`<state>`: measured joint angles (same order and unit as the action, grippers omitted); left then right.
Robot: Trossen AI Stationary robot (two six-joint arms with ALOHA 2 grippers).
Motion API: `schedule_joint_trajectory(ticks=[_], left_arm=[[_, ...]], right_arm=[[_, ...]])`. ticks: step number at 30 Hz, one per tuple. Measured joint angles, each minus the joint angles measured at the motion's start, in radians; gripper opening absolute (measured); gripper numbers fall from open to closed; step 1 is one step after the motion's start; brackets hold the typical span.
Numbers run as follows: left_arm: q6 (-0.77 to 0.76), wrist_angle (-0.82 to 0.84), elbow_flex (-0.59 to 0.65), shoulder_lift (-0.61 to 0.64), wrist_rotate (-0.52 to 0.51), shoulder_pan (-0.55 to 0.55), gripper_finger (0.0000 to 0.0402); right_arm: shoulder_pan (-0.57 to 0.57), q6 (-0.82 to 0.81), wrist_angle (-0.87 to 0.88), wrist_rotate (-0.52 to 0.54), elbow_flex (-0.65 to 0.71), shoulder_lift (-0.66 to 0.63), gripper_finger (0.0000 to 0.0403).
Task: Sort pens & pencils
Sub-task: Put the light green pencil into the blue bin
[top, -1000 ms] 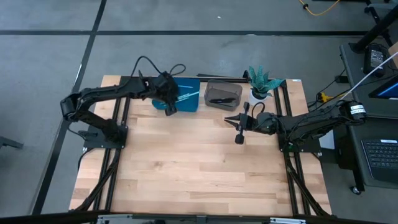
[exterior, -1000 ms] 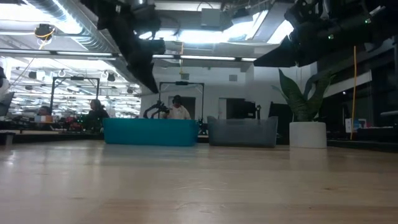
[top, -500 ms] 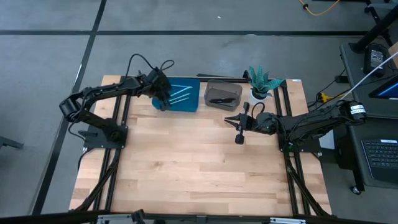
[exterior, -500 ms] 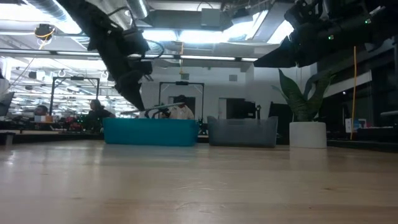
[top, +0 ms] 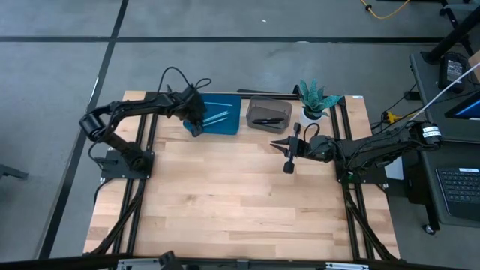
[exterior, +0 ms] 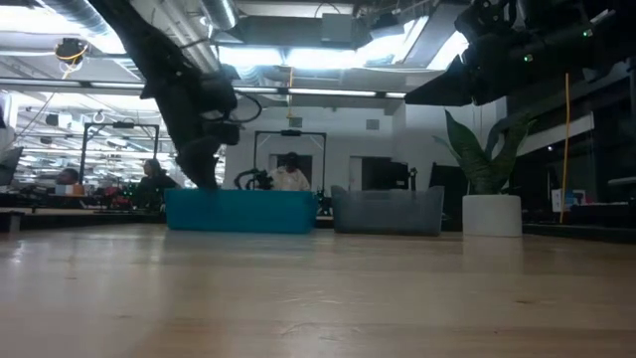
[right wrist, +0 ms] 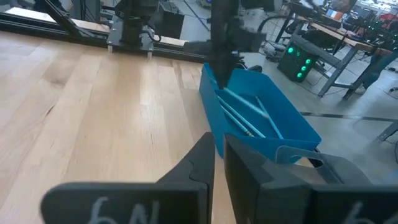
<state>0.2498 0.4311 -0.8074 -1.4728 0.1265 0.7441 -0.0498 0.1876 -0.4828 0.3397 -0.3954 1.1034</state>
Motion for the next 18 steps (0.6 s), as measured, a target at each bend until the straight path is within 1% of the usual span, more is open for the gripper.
schedule_joint_trajectory(ticks=[9,18], left_arm=[[0.021,0.027,-0.047,-0.1,-0.001,0.0,0.0016],[0.016,0.06,-0.061,-0.106,-0.002,0.0,0.0016]], right_arm=[[0.0,0.003,0.0,0.0,0.0,0.0,0.0037],[0.0,0.007,0.0,0.0,0.0,0.0,0.0037]])
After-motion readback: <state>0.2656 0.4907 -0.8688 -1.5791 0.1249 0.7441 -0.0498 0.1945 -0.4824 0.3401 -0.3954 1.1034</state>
